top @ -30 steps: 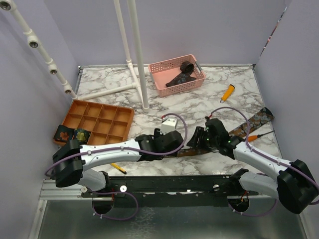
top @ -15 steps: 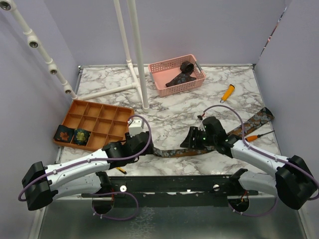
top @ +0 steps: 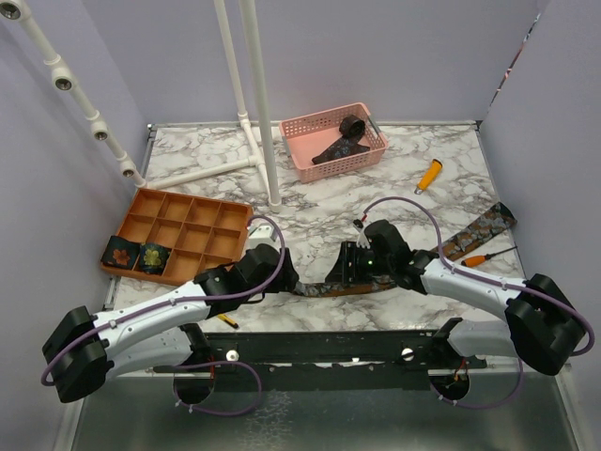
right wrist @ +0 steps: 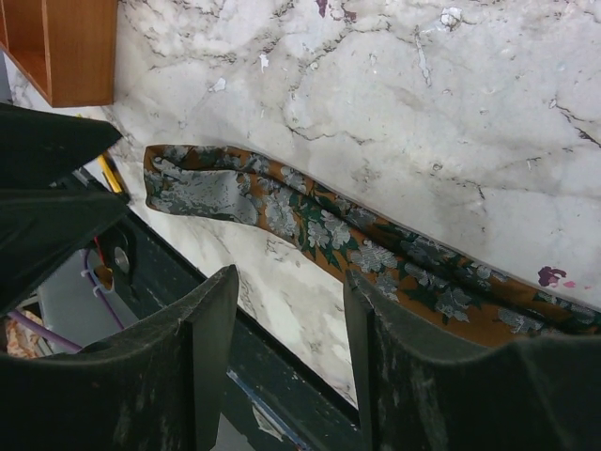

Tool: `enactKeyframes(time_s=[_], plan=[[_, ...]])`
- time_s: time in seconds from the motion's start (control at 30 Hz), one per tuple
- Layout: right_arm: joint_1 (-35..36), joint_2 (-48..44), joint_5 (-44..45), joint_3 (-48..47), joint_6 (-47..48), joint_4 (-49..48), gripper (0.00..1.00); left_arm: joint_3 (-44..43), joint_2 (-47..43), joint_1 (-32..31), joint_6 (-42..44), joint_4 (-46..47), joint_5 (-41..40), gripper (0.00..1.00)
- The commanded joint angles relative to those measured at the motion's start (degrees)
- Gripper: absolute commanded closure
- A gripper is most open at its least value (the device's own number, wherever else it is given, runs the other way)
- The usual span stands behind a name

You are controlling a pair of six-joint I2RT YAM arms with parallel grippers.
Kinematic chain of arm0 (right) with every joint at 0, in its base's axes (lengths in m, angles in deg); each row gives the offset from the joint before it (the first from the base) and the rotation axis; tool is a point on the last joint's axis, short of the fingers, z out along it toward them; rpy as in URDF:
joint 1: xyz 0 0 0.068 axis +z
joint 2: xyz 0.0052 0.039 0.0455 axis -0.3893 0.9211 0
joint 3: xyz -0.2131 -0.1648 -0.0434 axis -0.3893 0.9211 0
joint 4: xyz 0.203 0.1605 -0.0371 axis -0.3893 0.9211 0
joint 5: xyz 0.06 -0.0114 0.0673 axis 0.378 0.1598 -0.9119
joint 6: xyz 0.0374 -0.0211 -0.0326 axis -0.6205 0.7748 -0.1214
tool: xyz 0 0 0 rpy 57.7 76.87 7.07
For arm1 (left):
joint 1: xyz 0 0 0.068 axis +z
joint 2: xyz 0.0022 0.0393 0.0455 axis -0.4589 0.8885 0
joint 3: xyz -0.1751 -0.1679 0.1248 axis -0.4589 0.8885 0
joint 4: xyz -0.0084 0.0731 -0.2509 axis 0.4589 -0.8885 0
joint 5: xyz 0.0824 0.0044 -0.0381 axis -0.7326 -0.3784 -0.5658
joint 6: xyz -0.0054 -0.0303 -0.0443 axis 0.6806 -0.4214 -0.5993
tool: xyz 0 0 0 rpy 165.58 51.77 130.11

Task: Roll the ties
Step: Roll the tie at the center of the board.

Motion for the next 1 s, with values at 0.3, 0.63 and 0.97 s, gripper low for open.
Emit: enactKeyframes(time_s=[0.3,0.63,0.97], plan=[[0.3,-1.1,0.2,-0.6,0.1,0.1,0.47,-0.6,8.1,0.7,4.0,4.4,8.7,0.64],[0.4,-1.3,2.2,-0.2,-0.5,0.4,0.48,-3.9,11.1,0.7,4.3,3.0,7.4,0.96],[0.4,-1.9,9.0,3.3,-2.9,0.3,0.52,-12.2,14.3,-2.0,1.8,-9.8,-9.2,1.0]])
